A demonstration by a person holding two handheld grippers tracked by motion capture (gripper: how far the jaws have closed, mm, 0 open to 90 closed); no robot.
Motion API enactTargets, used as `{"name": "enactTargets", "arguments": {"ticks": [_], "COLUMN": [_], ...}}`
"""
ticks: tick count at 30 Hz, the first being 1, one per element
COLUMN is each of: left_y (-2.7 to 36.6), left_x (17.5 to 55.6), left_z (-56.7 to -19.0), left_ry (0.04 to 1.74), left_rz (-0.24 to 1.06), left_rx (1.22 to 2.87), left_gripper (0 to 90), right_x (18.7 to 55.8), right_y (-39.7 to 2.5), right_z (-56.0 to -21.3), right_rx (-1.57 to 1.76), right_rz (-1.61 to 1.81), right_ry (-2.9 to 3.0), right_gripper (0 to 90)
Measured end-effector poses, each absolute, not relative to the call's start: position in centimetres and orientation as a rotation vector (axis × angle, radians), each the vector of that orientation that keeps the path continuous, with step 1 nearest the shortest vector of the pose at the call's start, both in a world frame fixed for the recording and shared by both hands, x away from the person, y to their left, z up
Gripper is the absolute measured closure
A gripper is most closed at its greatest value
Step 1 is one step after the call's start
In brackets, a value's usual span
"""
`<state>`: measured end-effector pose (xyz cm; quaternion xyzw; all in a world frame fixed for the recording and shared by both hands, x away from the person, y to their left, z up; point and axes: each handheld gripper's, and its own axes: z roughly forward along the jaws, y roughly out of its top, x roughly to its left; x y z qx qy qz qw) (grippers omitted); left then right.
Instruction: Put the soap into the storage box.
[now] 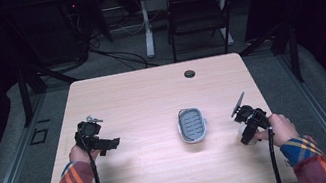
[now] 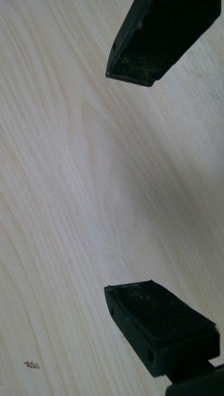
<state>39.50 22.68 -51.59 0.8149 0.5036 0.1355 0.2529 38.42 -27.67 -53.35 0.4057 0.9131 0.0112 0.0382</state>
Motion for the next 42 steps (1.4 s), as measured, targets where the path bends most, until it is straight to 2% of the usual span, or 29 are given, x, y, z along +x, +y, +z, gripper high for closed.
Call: {"name": "enactTargets", "arguments": {"ticks": [42], "left_y": [22.6], "left_x": [39.5], "left_z": [-51.9], "left_ry": [1.340], "left_rz": [0.339], "left_rx": [2.237], "left_gripper": [0.1], "right_x": [40.7], "right_y": [-25.1], "right_z": [-50.6], "right_rx": [1.152], "right_rz": [-0.045], "right_ry": [2.833], "right_gripper": [24.3]}}
